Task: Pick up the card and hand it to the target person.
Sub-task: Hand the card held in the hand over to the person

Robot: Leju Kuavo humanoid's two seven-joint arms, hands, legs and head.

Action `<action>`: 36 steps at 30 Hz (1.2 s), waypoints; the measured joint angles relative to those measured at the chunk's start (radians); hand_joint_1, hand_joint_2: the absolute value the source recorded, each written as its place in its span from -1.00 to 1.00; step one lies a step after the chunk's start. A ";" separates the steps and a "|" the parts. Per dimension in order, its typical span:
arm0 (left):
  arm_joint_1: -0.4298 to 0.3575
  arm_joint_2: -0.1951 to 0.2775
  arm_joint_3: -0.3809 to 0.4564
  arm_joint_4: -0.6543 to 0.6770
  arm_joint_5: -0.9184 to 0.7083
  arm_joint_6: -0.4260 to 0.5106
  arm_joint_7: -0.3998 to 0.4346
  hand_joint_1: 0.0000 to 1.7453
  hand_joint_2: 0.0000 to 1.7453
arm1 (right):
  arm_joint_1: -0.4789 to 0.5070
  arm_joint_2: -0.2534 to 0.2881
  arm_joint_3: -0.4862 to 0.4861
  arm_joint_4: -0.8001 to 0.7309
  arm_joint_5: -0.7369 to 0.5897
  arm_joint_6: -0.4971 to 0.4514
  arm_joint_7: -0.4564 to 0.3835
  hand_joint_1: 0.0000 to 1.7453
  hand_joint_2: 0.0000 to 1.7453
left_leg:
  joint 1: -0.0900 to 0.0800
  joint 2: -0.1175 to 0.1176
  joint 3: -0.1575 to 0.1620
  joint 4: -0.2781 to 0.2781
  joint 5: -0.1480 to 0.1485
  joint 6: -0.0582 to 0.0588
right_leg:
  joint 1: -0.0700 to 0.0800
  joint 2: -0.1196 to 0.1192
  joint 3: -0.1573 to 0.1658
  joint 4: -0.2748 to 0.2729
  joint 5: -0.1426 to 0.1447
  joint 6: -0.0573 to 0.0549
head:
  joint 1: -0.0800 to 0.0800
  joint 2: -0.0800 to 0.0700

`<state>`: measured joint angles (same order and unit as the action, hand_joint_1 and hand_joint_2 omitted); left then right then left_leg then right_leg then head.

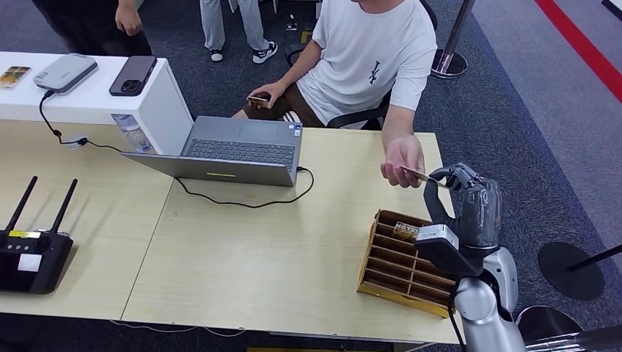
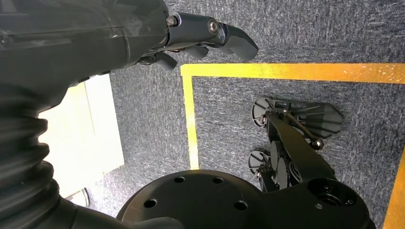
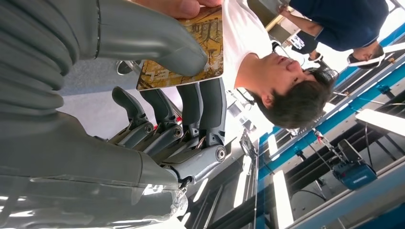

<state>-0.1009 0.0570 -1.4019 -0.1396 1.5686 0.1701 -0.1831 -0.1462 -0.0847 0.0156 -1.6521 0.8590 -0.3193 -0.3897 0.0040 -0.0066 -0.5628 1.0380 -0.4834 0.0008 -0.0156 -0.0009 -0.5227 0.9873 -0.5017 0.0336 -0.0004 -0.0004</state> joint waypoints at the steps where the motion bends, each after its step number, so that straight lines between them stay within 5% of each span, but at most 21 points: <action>1: 0.000 0.000 0.000 0.000 0.000 0.000 0.000 -1.00 1.00 | 0.000 0.000 0.000 0.002 -0.001 0.000 0.000 0.47 1.00 | 0.000 0.000 0.000 0.000 0.000 0.000 | 0.000 0.000 0.000 0.000 0.000 0.000 | 0.000 0.000; 4: 0.000 0.000 0.000 0.000 0.000 -0.001 0.000 -1.00 1.00 | 0.003 0.000 0.000 0.007 -0.003 0.000 0.000 -0.32 1.00 | 0.000 0.000 0.000 0.000 0.000 0.000 | 0.000 0.000 0.000 0.000 0.000 0.000 | 0.000 0.000; 6: 0.000 0.000 0.000 0.000 0.000 -0.004 0.000 -1.00 1.00 | 0.007 0.000 0.000 0.010 -0.003 -0.001 0.001 -0.53 1.00 | 0.000 0.000 0.000 0.000 0.000 0.000 | 0.000 0.000 0.000 0.000 0.000 0.000 | 0.000 0.000; 10: 0.000 0.000 0.000 0.000 0.000 -0.015 -0.007 -1.00 -1.00 | 0.015 0.000 0.000 0.012 -0.003 -0.004 0.001 -1.00 1.00 | 0.000 0.000 0.000 0.000 0.000 0.000 | 0.000 0.000 0.000 0.000 0.000 0.000 | 0.000 0.000; 27: 0.000 0.000 0.001 0.000 0.000 -0.011 0.004 -1.00 -1.00 | 0.036 0.001 -0.004 0.012 -0.020 -0.026 0.002 -1.00 1.00 | 0.000 0.000 0.000 0.000 0.000 0.000 | 0.000 0.000 0.000 0.000 0.000 0.000 | 0.000 0.000; 36: 0.000 0.000 0.001 0.000 0.000 -0.007 -0.005 -1.00 -1.00 | 0.068 0.002 -0.082 -0.038 -0.121 -0.082 -0.035 -1.00 1.00 | 0.000 0.000 0.000 0.000 0.000 0.000 | 0.000 0.000 0.000 0.000 0.000 0.000 | 0.000 0.000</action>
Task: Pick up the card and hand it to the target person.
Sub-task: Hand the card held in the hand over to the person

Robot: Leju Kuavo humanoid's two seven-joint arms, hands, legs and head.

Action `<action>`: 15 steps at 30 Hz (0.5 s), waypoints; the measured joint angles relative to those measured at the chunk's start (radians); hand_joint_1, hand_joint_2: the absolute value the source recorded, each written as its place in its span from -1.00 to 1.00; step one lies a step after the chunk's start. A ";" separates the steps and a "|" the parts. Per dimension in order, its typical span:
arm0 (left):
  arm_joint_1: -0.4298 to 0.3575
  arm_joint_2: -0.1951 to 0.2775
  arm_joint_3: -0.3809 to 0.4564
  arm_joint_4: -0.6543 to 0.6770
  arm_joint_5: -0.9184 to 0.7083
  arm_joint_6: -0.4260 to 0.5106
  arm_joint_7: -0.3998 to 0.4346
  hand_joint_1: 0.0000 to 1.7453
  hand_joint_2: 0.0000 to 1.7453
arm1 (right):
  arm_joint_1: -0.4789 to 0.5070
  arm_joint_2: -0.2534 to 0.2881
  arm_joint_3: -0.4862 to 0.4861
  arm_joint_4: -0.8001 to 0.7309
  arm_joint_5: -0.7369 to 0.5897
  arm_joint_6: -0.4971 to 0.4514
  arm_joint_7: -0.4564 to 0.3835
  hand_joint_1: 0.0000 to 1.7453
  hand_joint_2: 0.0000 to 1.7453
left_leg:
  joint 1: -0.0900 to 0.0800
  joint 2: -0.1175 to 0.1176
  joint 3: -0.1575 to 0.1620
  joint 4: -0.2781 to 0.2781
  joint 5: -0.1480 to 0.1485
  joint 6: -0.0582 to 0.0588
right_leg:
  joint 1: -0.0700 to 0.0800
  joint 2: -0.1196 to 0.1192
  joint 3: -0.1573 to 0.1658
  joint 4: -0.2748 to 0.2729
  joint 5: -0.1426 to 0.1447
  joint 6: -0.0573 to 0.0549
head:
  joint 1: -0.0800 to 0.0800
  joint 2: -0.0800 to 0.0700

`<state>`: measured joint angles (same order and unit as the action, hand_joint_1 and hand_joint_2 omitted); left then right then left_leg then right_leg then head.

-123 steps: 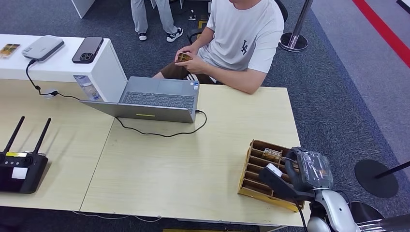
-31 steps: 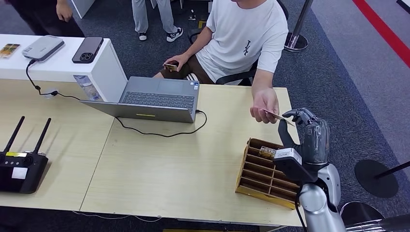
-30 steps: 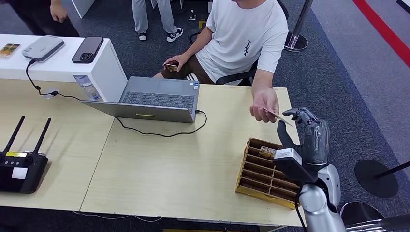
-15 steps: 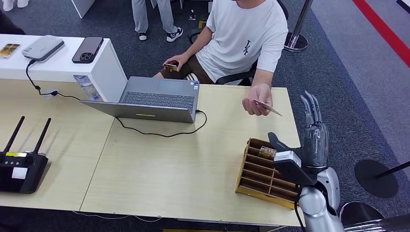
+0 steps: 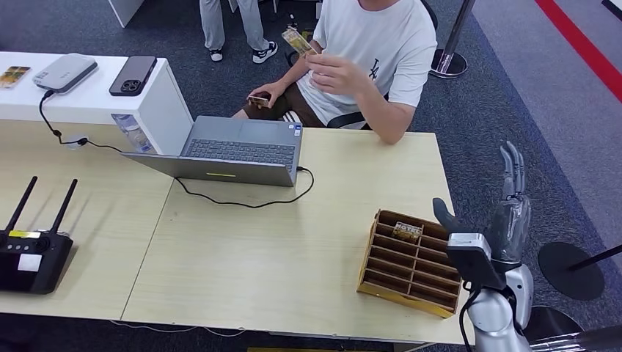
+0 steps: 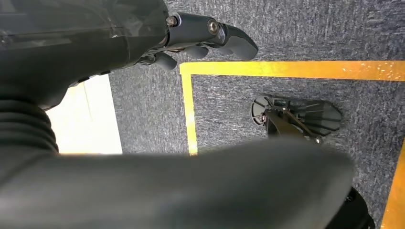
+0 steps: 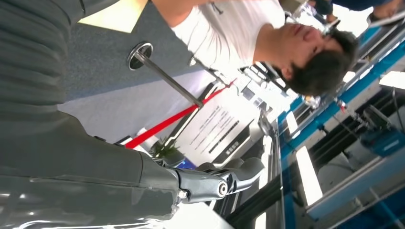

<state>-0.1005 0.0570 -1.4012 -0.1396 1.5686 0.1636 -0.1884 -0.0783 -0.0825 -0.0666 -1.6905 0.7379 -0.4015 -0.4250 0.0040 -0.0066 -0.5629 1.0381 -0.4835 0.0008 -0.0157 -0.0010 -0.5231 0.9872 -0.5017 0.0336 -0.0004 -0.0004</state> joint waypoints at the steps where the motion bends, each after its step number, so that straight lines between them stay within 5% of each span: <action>1: 0.000 0.000 0.000 0.000 0.000 0.000 -0.002 -1.00 -1.00 | 0.006 0.000 -0.013 -0.009 -0.016 -0.005 -0.007 -1.00 1.00 | 0.000 0.000 0.000 0.000 0.000 0.000 | 0.000 0.000 0.000 0.000 0.000 0.000 | 0.000 0.000; 15: 0.000 -0.001 0.001 0.000 0.000 0.015 0.004 -1.00 -1.00 | 0.050 0.033 -0.238 -0.059 -0.245 0.040 -0.066 -1.00 1.00 | 0.000 0.000 0.000 0.000 0.000 0.000 | 0.000 0.000 0.000 0.000 0.000 0.000 | 0.000 0.000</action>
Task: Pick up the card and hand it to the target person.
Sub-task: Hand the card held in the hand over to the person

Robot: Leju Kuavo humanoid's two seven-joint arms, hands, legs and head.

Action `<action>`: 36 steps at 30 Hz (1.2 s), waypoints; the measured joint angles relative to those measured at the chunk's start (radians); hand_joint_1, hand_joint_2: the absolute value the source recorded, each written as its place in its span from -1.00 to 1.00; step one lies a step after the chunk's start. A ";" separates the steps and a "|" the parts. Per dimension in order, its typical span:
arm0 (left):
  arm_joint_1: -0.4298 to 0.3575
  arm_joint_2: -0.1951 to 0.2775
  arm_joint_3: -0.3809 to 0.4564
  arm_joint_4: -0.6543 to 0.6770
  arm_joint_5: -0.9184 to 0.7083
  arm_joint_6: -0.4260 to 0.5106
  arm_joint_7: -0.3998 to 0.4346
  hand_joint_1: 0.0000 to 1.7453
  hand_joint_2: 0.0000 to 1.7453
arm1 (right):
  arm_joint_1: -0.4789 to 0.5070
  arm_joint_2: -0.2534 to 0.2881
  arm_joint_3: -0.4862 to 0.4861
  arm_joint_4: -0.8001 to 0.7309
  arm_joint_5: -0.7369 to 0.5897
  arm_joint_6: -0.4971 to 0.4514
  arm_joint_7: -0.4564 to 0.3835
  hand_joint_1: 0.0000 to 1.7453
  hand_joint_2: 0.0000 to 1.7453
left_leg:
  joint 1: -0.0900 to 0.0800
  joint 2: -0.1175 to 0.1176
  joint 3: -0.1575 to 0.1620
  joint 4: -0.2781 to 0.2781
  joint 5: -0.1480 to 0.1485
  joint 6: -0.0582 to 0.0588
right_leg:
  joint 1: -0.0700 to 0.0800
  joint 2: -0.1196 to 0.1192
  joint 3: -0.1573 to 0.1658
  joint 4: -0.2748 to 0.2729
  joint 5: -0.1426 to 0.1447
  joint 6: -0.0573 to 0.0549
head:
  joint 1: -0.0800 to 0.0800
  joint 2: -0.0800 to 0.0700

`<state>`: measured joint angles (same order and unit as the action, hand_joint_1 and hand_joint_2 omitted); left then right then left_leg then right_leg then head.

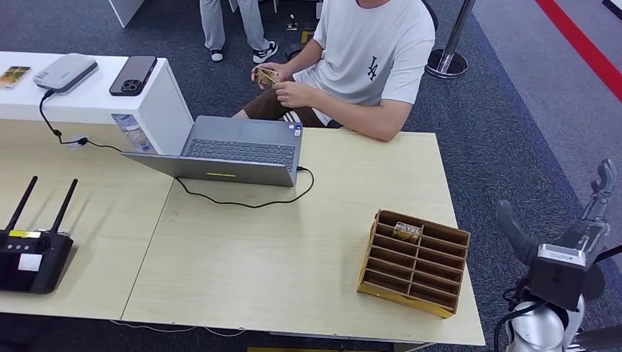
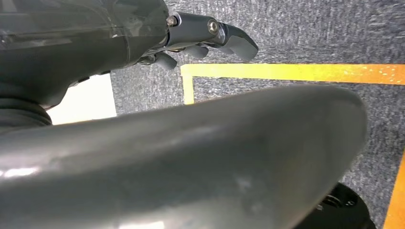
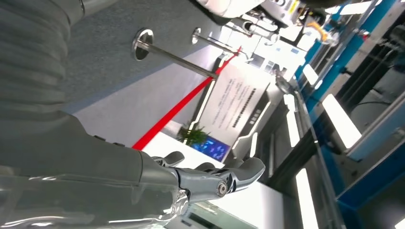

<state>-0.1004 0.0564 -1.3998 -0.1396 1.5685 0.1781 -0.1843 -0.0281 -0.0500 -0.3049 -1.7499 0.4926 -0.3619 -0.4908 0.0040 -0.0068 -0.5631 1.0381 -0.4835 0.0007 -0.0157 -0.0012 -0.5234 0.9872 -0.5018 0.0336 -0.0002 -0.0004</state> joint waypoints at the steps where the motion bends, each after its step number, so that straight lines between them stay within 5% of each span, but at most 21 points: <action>1: 0.000 0.000 0.000 0.000 0.000 0.000 -0.002 -1.00 -1.00 | 0.004 0.005 -0.023 0.002 -0.013 0.003 -0.003 -1.00 1.00 | 0.000 0.000 0.000 0.000 0.000 0.000 | 0.000 0.000 0.000 0.000 0.000 0.000 | 0.000 0.000; 13: 0.000 -0.003 0.000 0.000 0.000 0.003 -0.007 -1.00 -1.00 | -0.025 0.035 -0.346 0.276 -0.290 0.119 -0.015 -1.00 1.00 | 0.000 -0.001 0.000 0.000 0.000 0.000 | 0.000 0.000 0.000 0.000 0.000 0.000 | 0.000 0.000; 24: -0.002 -0.009 0.000 0.000 0.000 0.003 0.001 -1.00 -1.00 | -0.112 -0.095 -0.610 0.931 -0.369 0.163 -0.066 -1.00 1.00 | 0.000 -0.001 0.000 0.000 0.000 0.000 | 0.000 0.000 0.000 0.000 0.000 0.000 | 0.000 0.000; 36: -0.005 -0.011 -0.001 0.000 -0.010 0.001 0.007 -1.00 -1.00 | -0.086 -0.144 -0.718 1.353 -0.361 0.123 0.068 -1.00 1.00 | 0.000 -0.001 0.000 0.000 0.000 0.000 | 0.000 0.000 -0.001 0.000 0.000 0.000 | 0.000 0.000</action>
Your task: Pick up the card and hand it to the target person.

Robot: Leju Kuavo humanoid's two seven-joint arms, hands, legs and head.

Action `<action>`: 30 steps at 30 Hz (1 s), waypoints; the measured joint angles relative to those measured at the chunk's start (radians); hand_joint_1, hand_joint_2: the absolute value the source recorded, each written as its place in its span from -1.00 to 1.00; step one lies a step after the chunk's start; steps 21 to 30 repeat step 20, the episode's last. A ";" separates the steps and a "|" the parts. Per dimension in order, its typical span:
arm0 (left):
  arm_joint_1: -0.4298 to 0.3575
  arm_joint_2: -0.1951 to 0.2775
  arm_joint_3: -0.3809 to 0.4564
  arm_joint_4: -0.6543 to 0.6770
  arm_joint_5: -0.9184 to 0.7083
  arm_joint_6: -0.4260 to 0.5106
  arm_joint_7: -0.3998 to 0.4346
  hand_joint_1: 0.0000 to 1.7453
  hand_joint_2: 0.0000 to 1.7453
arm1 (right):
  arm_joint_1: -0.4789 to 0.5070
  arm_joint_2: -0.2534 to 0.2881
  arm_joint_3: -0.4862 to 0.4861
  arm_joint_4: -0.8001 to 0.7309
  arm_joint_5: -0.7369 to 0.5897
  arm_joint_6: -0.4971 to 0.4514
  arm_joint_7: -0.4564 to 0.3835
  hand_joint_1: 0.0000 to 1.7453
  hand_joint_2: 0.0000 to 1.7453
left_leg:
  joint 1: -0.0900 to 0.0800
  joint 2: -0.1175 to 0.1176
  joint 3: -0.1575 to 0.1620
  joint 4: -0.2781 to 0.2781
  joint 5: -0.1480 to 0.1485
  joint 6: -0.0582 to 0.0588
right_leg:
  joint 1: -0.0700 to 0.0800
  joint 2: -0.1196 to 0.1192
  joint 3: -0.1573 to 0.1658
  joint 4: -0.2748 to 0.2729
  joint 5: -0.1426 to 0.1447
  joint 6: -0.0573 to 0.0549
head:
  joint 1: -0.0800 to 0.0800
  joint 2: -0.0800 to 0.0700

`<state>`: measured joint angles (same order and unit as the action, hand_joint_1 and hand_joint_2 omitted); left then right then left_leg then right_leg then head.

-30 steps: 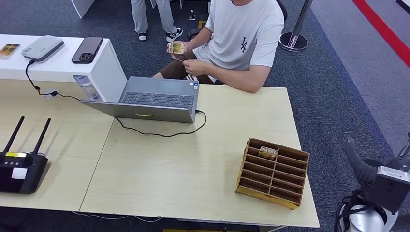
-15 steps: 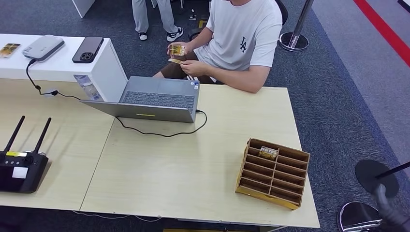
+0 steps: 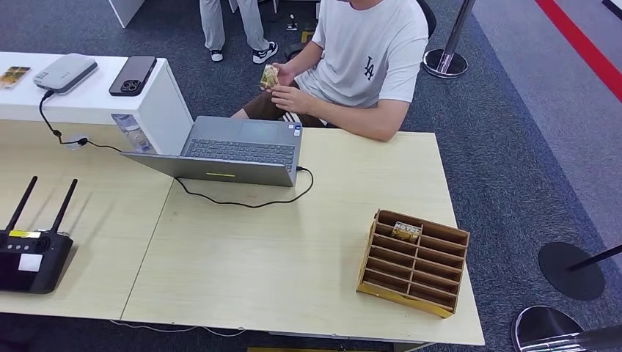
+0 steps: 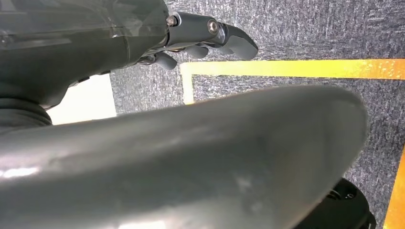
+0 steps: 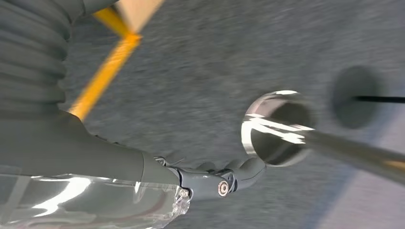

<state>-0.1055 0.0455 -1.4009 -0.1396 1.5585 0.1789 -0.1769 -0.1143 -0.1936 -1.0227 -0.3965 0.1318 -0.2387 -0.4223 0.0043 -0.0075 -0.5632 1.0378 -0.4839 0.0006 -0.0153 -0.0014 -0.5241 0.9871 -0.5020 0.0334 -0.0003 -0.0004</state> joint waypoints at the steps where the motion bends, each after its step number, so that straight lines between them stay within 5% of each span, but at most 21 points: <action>1: 0.000 0.000 0.000 0.000 -0.001 0.000 0.002 -1.00 -1.00 | 0.004 0.002 0.000 0.017 0.013 -0.007 0.021 -1.00 1.00 | 0.000 0.000 0.000 0.000 0.000 0.000 | 0.000 0.000 0.000 0.000 0.000 0.000 | 0.000 0.000; 7: -0.001 0.000 -0.002 0.000 -0.001 0.007 0.018 -1.00 -1.00 | 0.023 0.025 0.009 0.090 0.126 -0.054 0.149 -1.00 1.00 | 0.000 0.000 0.000 0.000 0.000 0.000 | 0.000 0.000 0.000 0.000 0.000 0.000 | 0.000 0.000; 13: -0.003 0.000 -0.008 0.000 0.001 0.037 0.070 -1.00 -1.00 | 0.034 0.068 0.104 0.137 0.343 -0.062 0.383 -1.00 1.00 | 0.000 0.001 0.000 0.000 0.000 0.000 | 0.000 0.000 0.000 0.000 0.000 0.000 | 0.000 0.000; 17: -0.007 0.000 -0.011 0.000 0.000 0.065 0.097 -1.00 1.00 | 0.042 0.112 0.201 0.159 0.448 -0.022 0.481 -1.00 1.00 | 0.001 0.001 0.000 0.000 0.000 0.000 | 0.001 0.000 0.000 0.000 0.000 0.000 | 0.000 0.000; 30: -0.010 0.000 -0.016 0.000 -0.002 0.078 0.110 -1.00 1.00 | 0.047 0.134 0.253 0.167 0.506 0.010 0.525 -1.00 1.00 | 0.001 0.001 0.000 0.000 0.000 0.000 | 0.001 0.000 0.000 0.000 0.000 0.000 | 0.000 0.000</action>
